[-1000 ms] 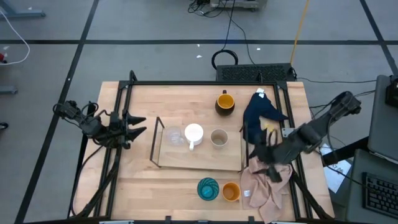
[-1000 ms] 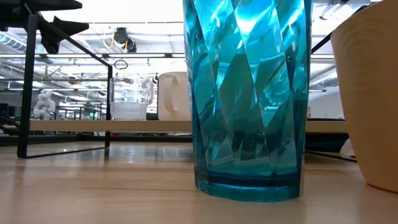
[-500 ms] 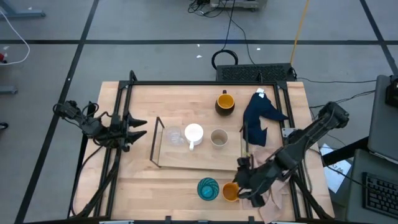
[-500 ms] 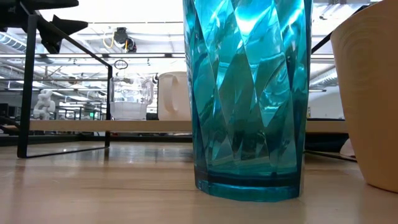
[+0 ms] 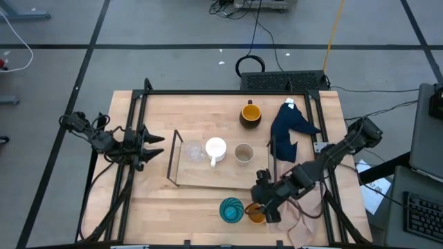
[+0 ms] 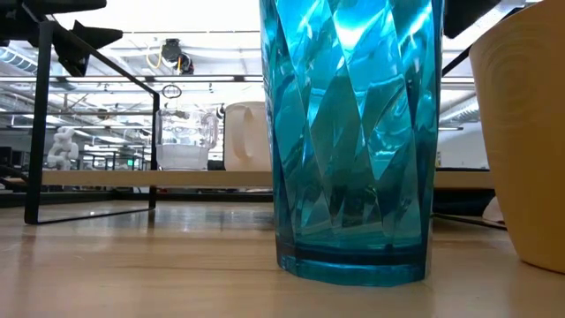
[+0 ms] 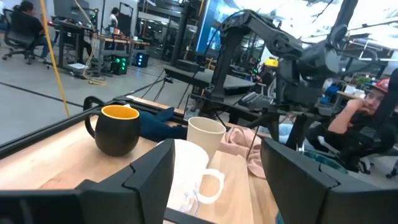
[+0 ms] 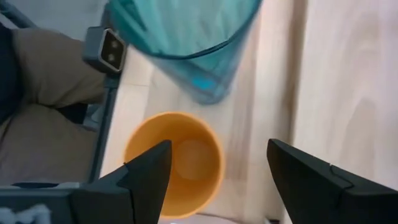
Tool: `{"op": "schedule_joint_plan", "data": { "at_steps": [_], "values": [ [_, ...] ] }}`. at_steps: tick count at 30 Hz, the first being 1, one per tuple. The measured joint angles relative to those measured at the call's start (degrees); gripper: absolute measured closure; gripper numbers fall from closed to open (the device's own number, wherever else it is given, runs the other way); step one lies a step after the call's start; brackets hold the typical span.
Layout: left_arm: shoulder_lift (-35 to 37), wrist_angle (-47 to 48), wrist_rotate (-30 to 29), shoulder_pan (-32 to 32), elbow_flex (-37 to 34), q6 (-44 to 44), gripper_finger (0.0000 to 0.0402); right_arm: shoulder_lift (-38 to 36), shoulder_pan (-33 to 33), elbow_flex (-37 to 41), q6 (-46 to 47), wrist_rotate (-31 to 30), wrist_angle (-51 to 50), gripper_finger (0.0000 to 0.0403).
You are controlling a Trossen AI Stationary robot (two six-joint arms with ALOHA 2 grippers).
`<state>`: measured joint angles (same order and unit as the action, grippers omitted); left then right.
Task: Stack small to large cups/mugs on shelf
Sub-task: Align the yellow cup with the transparent mug on the shelf
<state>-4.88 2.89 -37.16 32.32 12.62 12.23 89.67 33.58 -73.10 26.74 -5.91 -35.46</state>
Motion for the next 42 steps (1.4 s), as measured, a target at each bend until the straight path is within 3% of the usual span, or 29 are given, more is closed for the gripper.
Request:
{"op": "schedule_joint_plan", "data": {
  "at_steps": [14,21,33,37,42],
  "values": [
    [0.0,2.1,0.1,0.0,0.0,1.3,0.0165,1.1,-2.0,3.7,1.2,0.3,2.3,0.0149],
    [0.0,1.9,0.2,0.0,0.0,1.4,0.0165,4.5,-2.0,5.0,1.5,6.1,5.0,0.0149],
    [0.0,1.9,0.2,0.0,0.0,1.5,0.0165,5.0,-1.9,5.1,2.8,6.2,5.9,0.0151],
    [0.0,1.9,0.2,0.0,0.0,1.5,0.0165,5.0,-1.6,5.1,2.8,6.2,6.1,0.0174],
    [0.0,1.9,0.2,0.0,0.0,1.5,0.0165,5.0,-1.6,5.1,3.9,6.6,6.1,0.0242]
  ]
}}
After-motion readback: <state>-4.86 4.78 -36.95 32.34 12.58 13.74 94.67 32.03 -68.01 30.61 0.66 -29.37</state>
